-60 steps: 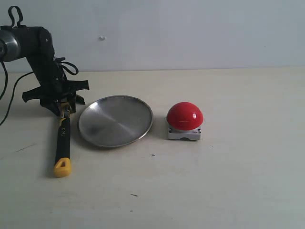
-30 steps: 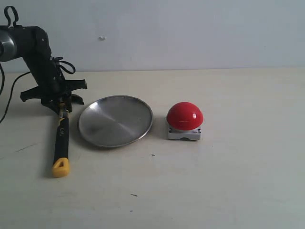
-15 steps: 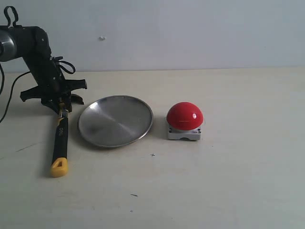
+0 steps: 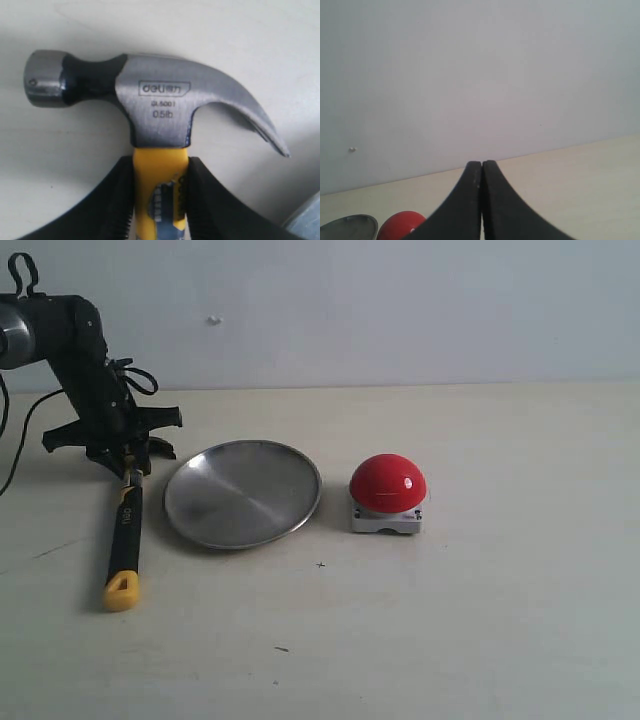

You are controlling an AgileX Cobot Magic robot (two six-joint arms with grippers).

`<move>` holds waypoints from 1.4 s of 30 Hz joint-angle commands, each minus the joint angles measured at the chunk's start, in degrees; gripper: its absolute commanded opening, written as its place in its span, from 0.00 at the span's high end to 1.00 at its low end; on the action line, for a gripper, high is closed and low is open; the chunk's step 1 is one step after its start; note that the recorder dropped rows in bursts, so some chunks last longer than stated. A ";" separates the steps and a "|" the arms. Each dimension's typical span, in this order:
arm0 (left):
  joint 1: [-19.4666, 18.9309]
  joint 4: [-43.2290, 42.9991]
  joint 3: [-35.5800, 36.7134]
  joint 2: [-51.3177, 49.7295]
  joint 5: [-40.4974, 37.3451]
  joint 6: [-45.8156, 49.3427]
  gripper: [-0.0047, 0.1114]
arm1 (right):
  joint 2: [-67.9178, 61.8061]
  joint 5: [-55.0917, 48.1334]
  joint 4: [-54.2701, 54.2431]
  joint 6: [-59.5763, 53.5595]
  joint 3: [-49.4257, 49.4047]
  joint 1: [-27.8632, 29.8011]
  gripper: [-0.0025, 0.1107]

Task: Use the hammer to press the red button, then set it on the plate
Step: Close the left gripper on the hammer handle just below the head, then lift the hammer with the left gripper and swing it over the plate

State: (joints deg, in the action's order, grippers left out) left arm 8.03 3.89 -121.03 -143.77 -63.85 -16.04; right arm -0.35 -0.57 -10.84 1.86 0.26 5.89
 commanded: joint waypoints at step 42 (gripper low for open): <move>-1.22 5.13 -0.40 0.43 -3.44 8.00 0.96 | 0.35 0.17 0.23 -0.21 -0.26 -0.23 0.98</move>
State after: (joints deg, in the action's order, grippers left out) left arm 7.57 5.34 -121.03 -143.77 -65.62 -10.54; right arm -0.35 -0.57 -10.84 1.86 0.26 5.89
